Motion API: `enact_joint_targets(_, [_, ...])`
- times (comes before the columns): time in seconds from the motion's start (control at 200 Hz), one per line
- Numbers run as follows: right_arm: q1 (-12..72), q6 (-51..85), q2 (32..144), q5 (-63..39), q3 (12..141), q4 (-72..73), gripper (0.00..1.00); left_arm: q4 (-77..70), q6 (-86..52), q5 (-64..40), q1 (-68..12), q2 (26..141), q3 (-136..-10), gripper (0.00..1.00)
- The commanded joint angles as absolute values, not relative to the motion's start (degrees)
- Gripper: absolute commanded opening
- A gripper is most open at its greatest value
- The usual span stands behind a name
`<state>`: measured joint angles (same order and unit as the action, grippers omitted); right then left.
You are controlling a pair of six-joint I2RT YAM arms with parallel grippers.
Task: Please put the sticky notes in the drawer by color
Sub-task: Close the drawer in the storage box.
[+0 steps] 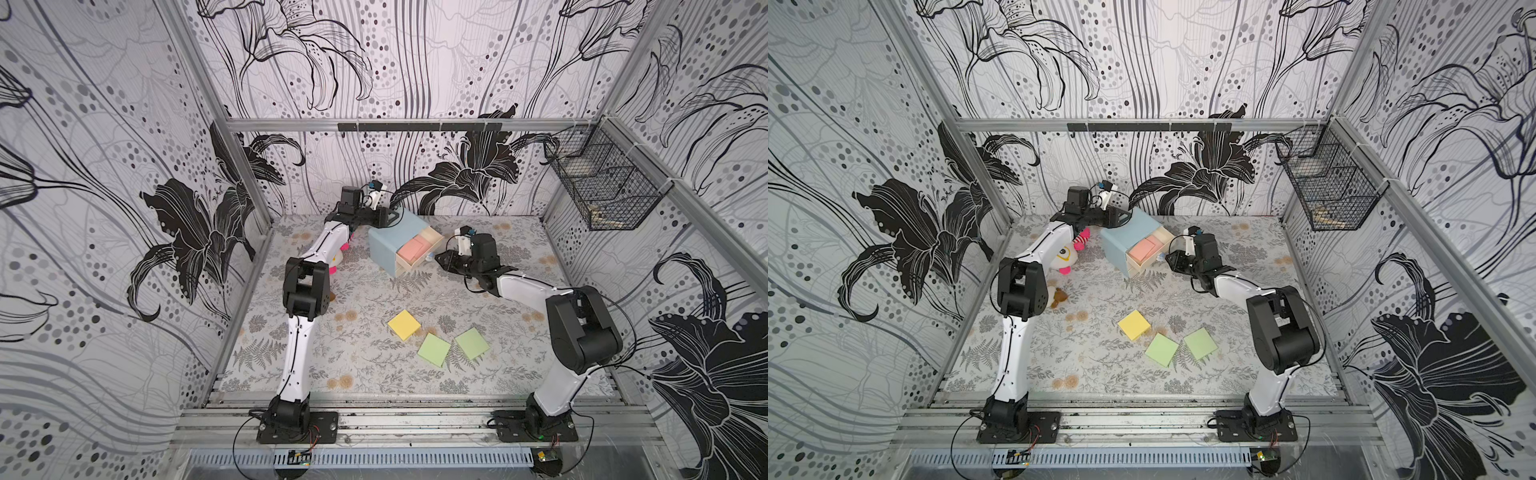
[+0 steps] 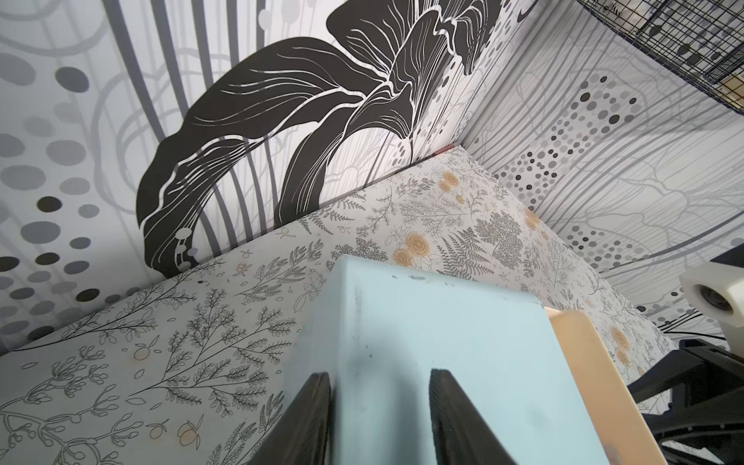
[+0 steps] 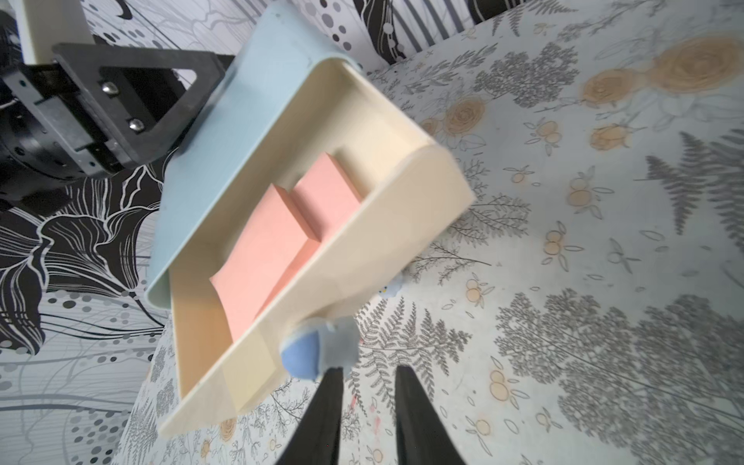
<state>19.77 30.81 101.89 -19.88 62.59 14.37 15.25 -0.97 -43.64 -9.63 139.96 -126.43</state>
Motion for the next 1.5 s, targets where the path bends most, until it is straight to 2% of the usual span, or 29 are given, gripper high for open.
enact_joint_targets(0.0, [21.3, 31.1, 104.1, -21.6, 66.4, 14.0, 0.28, 21.6, 0.0, -46.1, -12.4, 141.1, -123.5, 0.45])
enact_joint_targets(0.29, [21.9, 30.8, 105.7, -21.2, 69.9, 14.0, 0.26, 22.4, 1.2, -46.6, -13.1, 140.4, -121.8, 0.44])
enact_joint_targets(0.596, [22.2, 32.7, 113.5, -24.0, 77.8, 14.9, 0.26, 23.0, 2.0, -47.1, -13.5, 139.1, -120.3, 0.44])
enact_joint_targets(0.721, [22.3, 32.8, 112.0, -23.2, 76.7, 15.4, 0.25, 22.7, 2.1, -46.1, -13.5, 138.4, -119.9, 0.45])
enact_joint_targets(0.796, [22.3, 31.7, 108.7, -20.1, 73.5, 14.9, 0.27, 20.6, 0.9, -45.2, -13.5, 137.0, -118.8, 0.55])
enact_joint_targets(0.866, [22.2, 30.5, 105.4, -17.5, 69.9, 14.2, 0.33, 16.3, -2.0, -42.4, -13.5, 134.6, -116.4, 0.60])
enact_joint_targets(0.946, [22.2, 29.5, 101.5, -15.5, 65.4, 13.5, 0.39, 9.6, -4.9, -38.0, -13.5, 130.7, -112.7, 0.74])
enact_joint_targets(1.021, [22.2, 29.1, 97.7, -13.6, 60.5, 13.7, 0.44, 3.0, -8.0, -34.2, -13.6, 127.1, -109.5, 0.79])
enact_joint_targets(1.187, [22.2, 28.9, 90.0, -10.6, 50.8, 14.8, 0.51, -3.0, -12.9, -27.7, -13.6, 121.3, -107.9, 0.89])
enact_joint_targets(1.332, [22.7, 28.6, 86.6, -10.9, 46.0, 16.0, 0.59, -10.8, -15.7, -18.8, -14.2, 112.5, -98.0, 1.00])
enact_joint_targets(1.492, [24.2, 27.3, 85.9, -10.5, 45.6, 16.1, 0.70, -17.5, -17.9, -9.0, -16.0, 100.3, -81.0, 0.97])
